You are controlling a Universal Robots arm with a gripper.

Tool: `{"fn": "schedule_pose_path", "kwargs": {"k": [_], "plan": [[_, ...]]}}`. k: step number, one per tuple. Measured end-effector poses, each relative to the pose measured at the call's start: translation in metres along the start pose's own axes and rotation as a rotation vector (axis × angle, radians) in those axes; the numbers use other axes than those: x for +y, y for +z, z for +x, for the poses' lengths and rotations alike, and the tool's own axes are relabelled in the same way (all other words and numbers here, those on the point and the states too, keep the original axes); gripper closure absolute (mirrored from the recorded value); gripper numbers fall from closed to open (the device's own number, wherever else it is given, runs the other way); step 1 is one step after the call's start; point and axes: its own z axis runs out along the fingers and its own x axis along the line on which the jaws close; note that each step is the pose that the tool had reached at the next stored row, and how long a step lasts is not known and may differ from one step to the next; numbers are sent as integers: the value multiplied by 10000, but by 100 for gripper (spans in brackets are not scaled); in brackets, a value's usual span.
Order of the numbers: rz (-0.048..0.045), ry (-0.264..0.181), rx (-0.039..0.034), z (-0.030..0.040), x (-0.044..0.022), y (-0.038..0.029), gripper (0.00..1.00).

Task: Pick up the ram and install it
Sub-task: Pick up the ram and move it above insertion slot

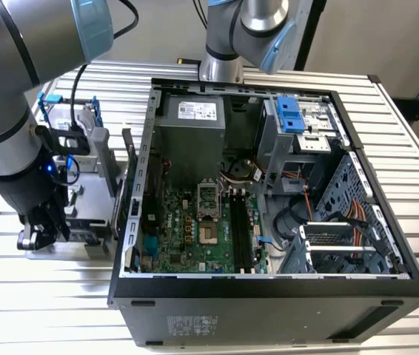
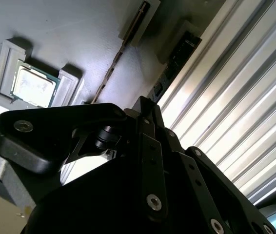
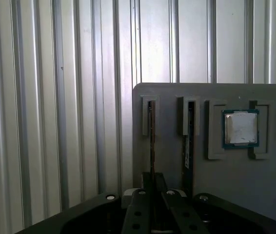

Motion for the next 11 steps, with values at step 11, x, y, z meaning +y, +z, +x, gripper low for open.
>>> {"fn": "schedule_pose_path", "kwargs": {"k": [11], "plan": [[-1, -1, -43, -2, 1, -76, 100]]}}
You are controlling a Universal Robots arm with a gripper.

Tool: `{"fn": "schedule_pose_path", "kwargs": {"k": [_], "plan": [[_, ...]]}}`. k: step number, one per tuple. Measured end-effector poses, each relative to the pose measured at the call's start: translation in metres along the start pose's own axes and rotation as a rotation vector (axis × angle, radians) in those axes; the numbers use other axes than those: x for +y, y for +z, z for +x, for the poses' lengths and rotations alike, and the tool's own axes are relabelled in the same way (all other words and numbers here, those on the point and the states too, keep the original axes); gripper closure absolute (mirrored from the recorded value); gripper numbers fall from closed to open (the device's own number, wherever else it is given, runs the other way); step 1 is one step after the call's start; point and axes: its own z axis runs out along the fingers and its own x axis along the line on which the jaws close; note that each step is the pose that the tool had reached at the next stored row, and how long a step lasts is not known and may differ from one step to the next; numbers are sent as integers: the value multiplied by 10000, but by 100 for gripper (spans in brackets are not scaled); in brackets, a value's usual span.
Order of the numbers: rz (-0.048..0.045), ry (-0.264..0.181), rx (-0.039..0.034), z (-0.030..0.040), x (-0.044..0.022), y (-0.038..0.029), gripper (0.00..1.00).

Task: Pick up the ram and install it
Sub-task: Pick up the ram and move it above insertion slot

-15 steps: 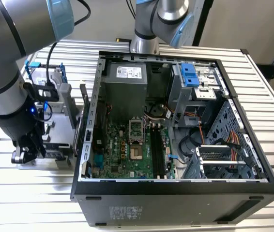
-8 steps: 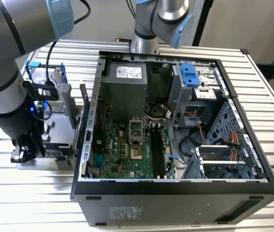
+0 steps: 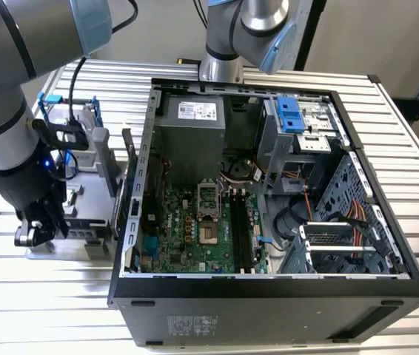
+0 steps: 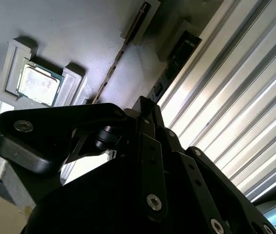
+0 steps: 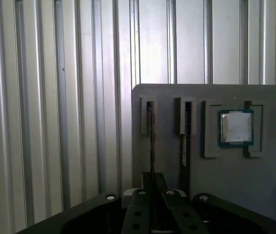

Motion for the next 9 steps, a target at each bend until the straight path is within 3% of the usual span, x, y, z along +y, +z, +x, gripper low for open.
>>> {"fn": "schedule_pose_path", "kwargs": {"k": [9], "plan": [[-1, 0, -15, -2, 1, -66, 100]]}}
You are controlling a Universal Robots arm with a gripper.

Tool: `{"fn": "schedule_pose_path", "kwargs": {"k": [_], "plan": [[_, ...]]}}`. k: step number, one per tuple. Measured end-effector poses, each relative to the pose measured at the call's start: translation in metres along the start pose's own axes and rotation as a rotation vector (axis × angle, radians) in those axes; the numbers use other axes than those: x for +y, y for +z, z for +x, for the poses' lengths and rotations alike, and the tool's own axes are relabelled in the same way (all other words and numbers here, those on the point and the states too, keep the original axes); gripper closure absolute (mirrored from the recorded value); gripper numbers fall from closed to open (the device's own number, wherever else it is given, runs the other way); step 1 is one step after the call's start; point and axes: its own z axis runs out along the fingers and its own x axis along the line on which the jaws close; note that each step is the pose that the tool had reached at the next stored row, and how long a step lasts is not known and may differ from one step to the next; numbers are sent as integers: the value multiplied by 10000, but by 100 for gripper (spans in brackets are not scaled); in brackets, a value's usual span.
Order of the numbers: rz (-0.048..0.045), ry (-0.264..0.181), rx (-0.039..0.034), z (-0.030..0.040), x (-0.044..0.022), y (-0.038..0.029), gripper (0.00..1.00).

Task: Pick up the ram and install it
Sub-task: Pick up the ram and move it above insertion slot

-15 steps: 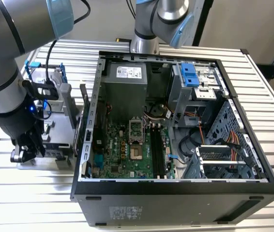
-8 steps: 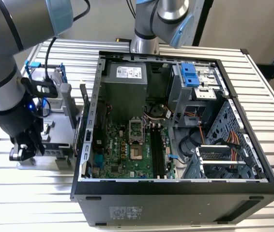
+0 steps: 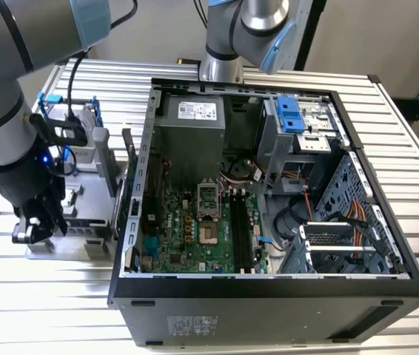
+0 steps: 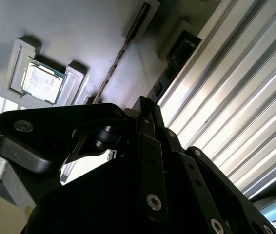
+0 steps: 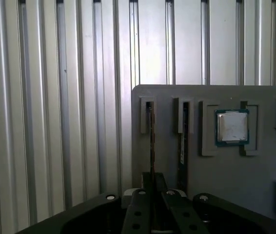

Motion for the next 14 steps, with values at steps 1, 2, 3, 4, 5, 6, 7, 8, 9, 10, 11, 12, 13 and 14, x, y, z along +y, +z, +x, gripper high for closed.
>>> {"fn": "schedule_pose_path", "kwargs": {"k": [1, 2, 3, 4, 5, 6, 7, 8, 9, 10, 11, 12, 13, 14], "plan": [[0, 0, 0, 0, 0, -8, 100], [0, 0, 0, 0, 0, -15, 100], [0, 0, 0, -1, 1, -22, 100], [0, 0, 0, -1, 1, -29, 100], [0, 0, 0, -1, 0, -36, 100], [1, 0, 0, -1, 1, -42, 100], [-1, 0, 0, -1, 1, -50, 100], [1, 0, -1, -2, 1, -56, 100], [0, 0, 0, -2, 1, -63, 100], [0, 0, 0, -2, 1, -69, 100], [-1, 0, 1, -2, 1, -76, 100], [0, 0, 0, -3, 1, -81, 100], [0, 0, 0, -3, 1, -87, 100], [1, -1, -1, -3, 2, -93, 100]]}}
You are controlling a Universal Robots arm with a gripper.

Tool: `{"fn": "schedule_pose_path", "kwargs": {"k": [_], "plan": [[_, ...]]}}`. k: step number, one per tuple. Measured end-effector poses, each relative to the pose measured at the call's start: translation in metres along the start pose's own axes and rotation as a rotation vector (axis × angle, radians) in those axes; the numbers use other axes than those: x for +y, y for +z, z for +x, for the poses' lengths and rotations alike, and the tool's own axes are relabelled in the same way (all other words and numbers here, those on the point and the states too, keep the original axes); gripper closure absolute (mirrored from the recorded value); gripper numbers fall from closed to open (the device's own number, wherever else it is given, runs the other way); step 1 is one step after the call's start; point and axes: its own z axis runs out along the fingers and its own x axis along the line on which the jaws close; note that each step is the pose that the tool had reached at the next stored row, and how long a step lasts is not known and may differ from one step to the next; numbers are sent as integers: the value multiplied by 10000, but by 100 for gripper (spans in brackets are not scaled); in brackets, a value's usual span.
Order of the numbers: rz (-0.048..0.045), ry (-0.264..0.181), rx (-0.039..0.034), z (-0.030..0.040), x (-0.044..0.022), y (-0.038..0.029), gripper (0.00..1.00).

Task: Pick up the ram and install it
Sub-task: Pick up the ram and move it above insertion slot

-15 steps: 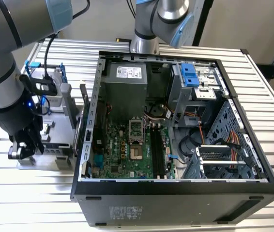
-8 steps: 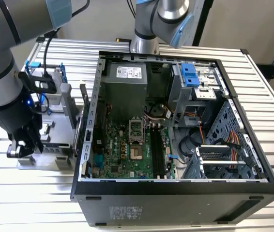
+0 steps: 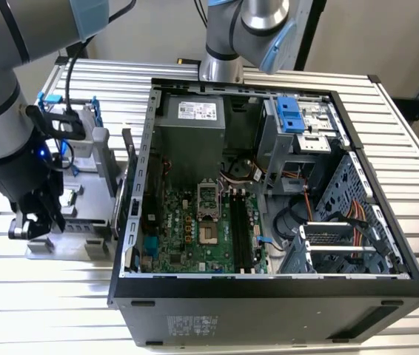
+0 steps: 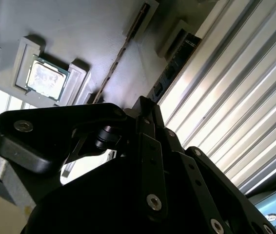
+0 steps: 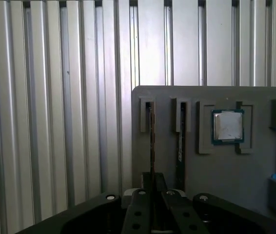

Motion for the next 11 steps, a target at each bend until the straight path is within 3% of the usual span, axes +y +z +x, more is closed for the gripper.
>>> {"fn": "schedule_pose_path", "kwargs": {"k": [11], "plan": [[-2, -36, 1, -2, 1, -70, 100]]}}
